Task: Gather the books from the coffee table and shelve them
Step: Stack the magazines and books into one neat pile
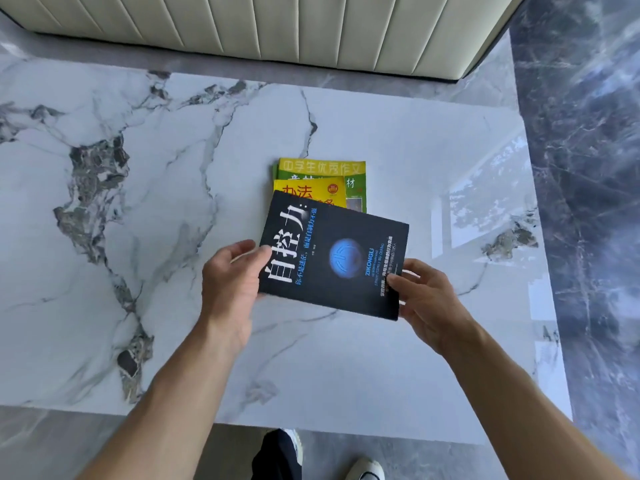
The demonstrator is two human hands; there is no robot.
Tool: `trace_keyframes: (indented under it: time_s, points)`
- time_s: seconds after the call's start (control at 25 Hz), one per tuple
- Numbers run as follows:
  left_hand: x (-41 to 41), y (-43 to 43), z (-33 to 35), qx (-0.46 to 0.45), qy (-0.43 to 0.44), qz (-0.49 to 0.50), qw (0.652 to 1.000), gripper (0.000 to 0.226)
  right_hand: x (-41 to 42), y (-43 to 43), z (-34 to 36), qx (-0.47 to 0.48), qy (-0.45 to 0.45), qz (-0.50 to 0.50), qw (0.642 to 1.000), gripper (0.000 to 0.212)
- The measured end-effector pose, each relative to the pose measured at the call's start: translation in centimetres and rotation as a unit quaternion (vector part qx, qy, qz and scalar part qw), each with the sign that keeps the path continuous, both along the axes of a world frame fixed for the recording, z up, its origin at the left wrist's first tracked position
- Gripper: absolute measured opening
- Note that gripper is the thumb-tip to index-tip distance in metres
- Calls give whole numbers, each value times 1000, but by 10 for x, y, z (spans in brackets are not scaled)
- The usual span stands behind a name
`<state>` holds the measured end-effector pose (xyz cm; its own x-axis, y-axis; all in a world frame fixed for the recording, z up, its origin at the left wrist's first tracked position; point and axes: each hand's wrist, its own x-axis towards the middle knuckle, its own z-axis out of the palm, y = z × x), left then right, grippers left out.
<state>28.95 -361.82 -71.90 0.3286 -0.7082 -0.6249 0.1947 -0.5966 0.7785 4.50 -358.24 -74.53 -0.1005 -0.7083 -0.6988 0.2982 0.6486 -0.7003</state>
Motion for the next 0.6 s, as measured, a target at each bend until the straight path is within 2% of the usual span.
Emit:
trace_keyframes:
  time_s: [0.04, 0.12, 0.2, 0.28, 0.36, 0.48, 0.6]
  points:
    - [-2, -12, 6, -15, 55, 13, 998, 12, 7, -7, 3, -11, -4, -31, 999, 20]
    - [-8, -32, 14, -41, 159, 34, 986, 14, 25, -21, 8, -27, -10, -66, 997, 20]
    - [-15, -44, 14, -62, 203, 39, 976, 19, 43, -27, 12, -43, -18, -40, 998, 25]
    - [-16, -53, 11, -77, 180, 22, 980, 22, 58, -27, 16, -46, -37, 26, 998, 30]
    - [-11, -60, 8, -65, 144, -7, 987, 26, 61, -30, 22, -37, -37, 36, 998, 27]
    - [3, -71, 1, -40, 96, -76, 992, 26, 47, -49, 28, -33, 37, -3, 999, 15]
    - [10, -81, -5, -16, 74, -151, 986, 21, 47, -71, 28, -44, 118, 74, 989, 20]
